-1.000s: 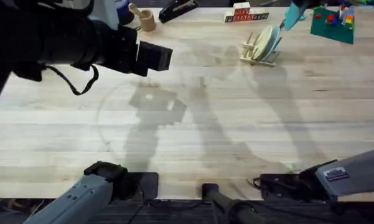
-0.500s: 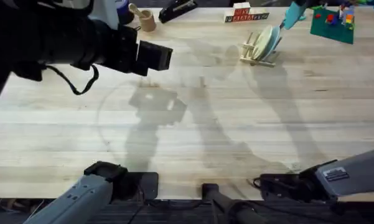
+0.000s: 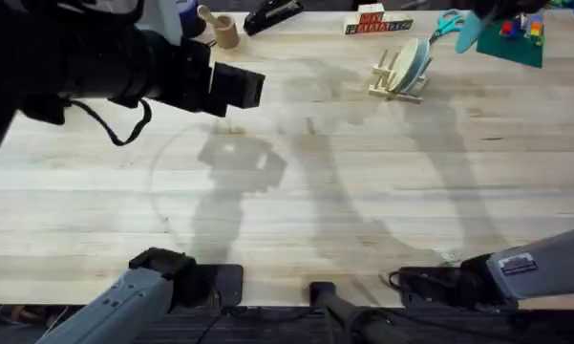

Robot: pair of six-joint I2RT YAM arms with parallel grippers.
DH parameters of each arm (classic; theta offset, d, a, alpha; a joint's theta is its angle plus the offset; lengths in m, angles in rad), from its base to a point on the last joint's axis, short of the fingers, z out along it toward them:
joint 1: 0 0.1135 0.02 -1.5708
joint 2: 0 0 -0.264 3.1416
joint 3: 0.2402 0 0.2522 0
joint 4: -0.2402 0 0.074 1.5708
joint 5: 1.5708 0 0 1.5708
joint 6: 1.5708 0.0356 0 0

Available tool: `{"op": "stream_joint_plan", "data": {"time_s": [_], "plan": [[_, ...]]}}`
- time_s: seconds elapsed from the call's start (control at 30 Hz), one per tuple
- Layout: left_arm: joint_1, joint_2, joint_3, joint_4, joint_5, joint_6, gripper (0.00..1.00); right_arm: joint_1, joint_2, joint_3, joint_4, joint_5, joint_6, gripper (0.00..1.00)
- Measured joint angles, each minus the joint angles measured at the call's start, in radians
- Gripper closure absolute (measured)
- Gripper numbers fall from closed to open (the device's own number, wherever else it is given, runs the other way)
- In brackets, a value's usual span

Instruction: Pick up the plates from the table one by one and place each into a slot on the dish rack.

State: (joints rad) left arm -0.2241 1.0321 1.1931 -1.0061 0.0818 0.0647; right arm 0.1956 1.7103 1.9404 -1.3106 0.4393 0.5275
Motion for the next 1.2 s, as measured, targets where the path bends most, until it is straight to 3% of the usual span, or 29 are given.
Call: {"op": "stream_joint_plan", "data": {"time_s": [0.7,1.2], "plan": [[0.000,0.000,0.000,0.000,0.000,0.000,0.005,-0.125,0.003,0.001,-0.002,-0.150,-0.103,0.971],[0.000,0.000,0.000,0.000,0.000,0.000,0.006,-0.147,0.140,0.004,0.034,-0.199,-0.148,0.970]]}}
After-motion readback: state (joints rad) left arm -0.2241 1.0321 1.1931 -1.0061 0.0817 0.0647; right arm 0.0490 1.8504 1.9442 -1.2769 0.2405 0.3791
